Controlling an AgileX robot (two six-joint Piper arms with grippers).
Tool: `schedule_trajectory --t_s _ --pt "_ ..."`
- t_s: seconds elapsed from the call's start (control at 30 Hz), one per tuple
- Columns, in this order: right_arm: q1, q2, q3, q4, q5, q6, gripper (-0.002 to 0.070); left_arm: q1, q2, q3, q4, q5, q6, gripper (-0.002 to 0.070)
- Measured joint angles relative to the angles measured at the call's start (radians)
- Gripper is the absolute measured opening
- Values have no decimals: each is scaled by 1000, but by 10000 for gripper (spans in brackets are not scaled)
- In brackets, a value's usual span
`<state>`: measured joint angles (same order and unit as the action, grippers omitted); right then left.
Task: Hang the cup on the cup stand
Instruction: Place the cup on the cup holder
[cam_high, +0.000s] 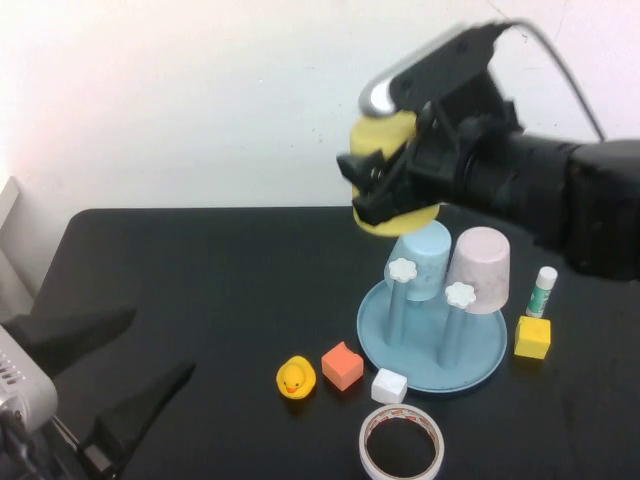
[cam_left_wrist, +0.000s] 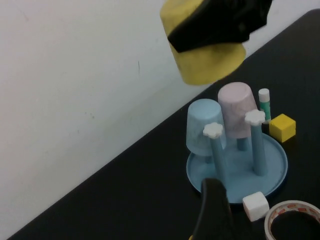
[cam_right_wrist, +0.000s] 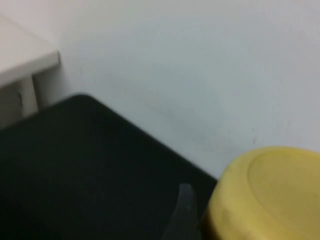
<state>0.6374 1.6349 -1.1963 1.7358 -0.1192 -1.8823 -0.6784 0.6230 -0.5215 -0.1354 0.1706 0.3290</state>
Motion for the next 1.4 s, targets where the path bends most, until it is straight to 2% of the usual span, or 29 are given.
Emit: schedule_trajectory --t_s 0.6,0.87,1.4 --pt "-13 200 2 6 -31 -8 583 0 0 10 0 21 1 411" --pt "-87 237 -33 6 86 33 583 0 0 10 -2 21 1 411" --pt "-90 298 -53 6 97 23 583 0 0 10 -6 21 1 412"
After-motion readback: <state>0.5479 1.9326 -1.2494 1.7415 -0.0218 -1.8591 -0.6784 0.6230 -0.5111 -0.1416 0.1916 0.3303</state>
